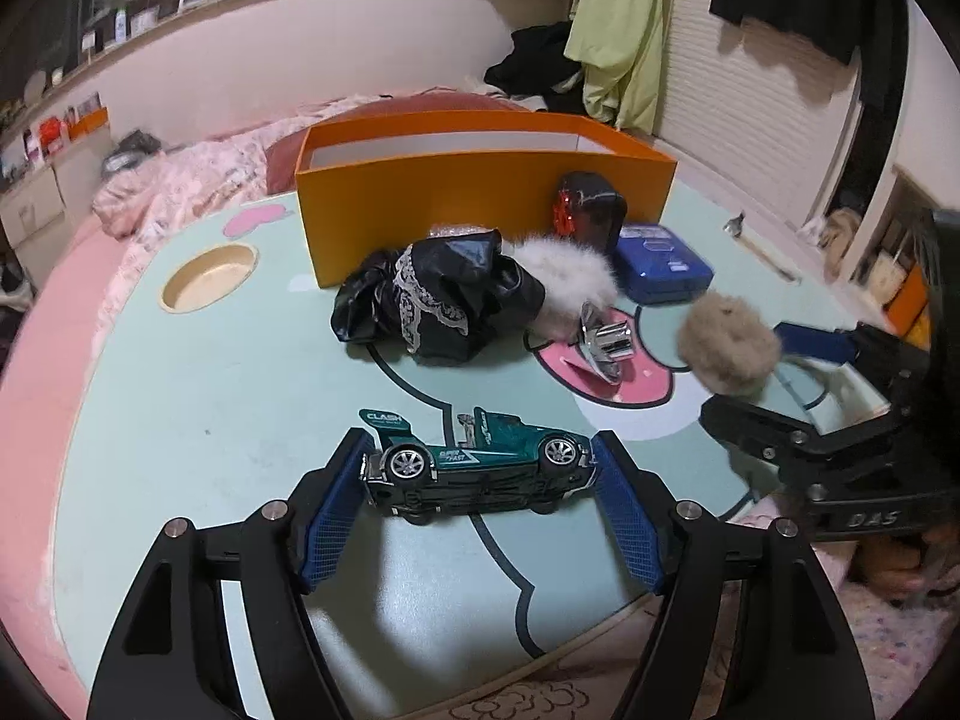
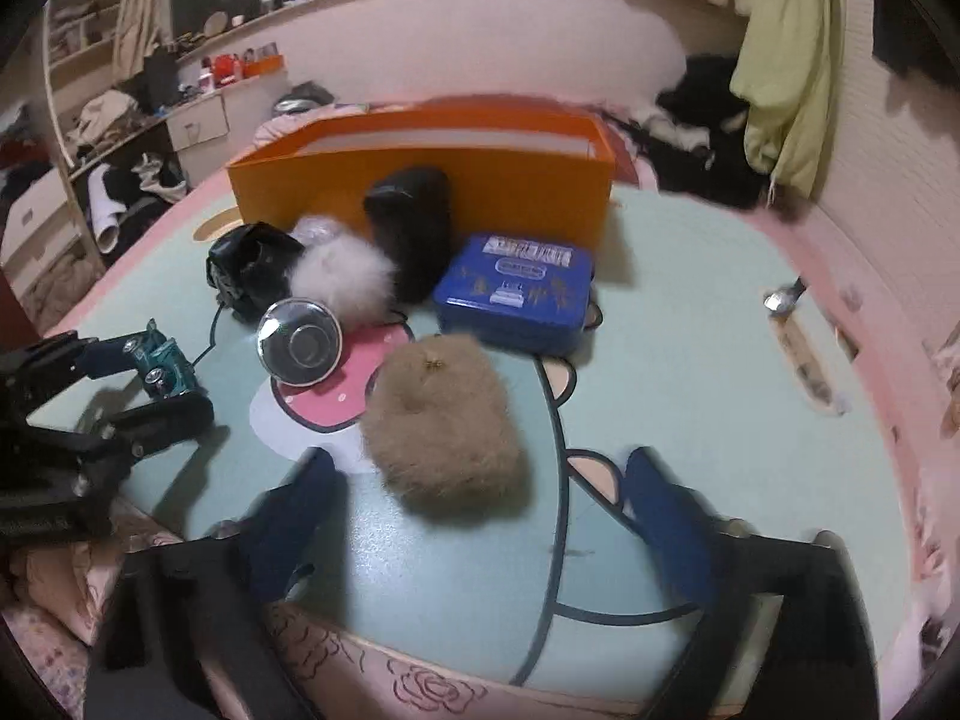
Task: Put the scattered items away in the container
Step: 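Grasp the beige fluffy pompom with the right tool, then drop the green car into the orange box with left tool while right tool drops the beige pompom in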
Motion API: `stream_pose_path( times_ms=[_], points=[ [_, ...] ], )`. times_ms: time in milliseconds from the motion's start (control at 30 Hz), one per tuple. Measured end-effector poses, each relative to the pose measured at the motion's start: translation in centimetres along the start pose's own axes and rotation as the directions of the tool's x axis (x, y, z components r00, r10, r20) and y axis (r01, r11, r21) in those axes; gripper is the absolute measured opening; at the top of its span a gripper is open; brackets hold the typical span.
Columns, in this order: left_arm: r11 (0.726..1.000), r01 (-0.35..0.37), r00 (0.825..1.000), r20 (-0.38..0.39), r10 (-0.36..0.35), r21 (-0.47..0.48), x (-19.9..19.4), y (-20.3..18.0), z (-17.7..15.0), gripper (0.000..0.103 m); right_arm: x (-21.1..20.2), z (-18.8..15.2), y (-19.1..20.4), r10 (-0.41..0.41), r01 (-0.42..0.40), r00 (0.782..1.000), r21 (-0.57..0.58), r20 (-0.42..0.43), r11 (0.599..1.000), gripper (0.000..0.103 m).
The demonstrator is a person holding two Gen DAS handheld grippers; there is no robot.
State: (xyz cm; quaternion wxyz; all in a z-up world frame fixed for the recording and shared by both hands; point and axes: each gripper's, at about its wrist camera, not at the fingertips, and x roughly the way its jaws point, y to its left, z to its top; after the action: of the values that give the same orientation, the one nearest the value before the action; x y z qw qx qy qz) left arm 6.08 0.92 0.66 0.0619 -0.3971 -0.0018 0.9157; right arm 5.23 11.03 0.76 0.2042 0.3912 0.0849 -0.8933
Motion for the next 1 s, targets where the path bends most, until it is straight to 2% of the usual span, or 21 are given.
stream_pose_path(
  times_ms=[133,233,333,367,400,533,633,700,833,933,1000],
  points=[
    [1.000,-0.015,1.000,-0.002,0.015,0.021,-0.1,-0.4,-0.1,0.074,-0.1,0.3,0.1,0.007,-0.007,1.000,-0.005,0.007,1.000,0.095],
    [1.000,-0.018,1.000,0.000,0.018,0.021,-0.2,-0.4,-0.1,0.074,-0.1,0.7,0.2,0.006,-0.006,1.000,-0.010,0.016,1.000,0.088],
    [1.000,-0.015,1.000,0.003,0.015,0.021,-0.2,-0.4,-0.2,0.073,0.1,0.8,0.1,0.011,-0.010,0.999,-0.017,0.031,1.000,0.067],
    [1.000,-0.010,1.000,0.004,0.010,0.020,-0.1,-0.2,-0.2,0.073,0.2,0.5,-0.2,0.016,-0.016,0.999,-0.022,0.039,1.000,0.048],
    [1.000,0.000,1.000,0.006,0.000,0.018,-0.1,-0.2,-0.1,0.073,0.2,0.6,-0.1,0.024,-0.022,0.999,-0.027,0.047,0.999,0.034],
    [0.999,0.039,0.999,0.017,-0.039,-0.001,-0.6,0.3,0.6,0.073,-0.2,1.0,-0.2,0.031,-0.030,0.998,-0.020,0.048,0.999,0.034],
    [0.997,0.076,0.995,0.062,-0.074,-0.033,-1.6,1.1,2.6,0.073,-1.0,3.2,-0.9,0.041,-0.041,0.997,-0.004,0.066,0.999,0.034],
    [0.997,0.069,0.993,0.101,-0.065,-0.037,-2.1,1.5,4.6,0.073,-1.5,5.4,-1.4,0.028,-0.027,0.995,-0.008,0.100,1.000,0.034],
    [0.995,0.090,0.986,0.145,-0.083,-0.047,-1.6,2.6,9.6,0.073,-1.9,10.6,-1.9,0.069,-0.070,0.987,0.004,0.145,0.998,0.034],
    [0.994,0.089,0.988,0.135,-0.080,-0.063,0.6,3.8,13.6,0.073,-0.1,13.9,-2.0,0.056,-0.055,0.990,-0.004,0.131,0.998,0.034],
    [0.996,0.056,0.991,0.122,-0.048,-0.063,2.5,4.3,15.5,0.073,1.7,15.6,-2.1,0.060,-0.061,0.993,0.009,0.100,0.998,0.035]
  ],
)
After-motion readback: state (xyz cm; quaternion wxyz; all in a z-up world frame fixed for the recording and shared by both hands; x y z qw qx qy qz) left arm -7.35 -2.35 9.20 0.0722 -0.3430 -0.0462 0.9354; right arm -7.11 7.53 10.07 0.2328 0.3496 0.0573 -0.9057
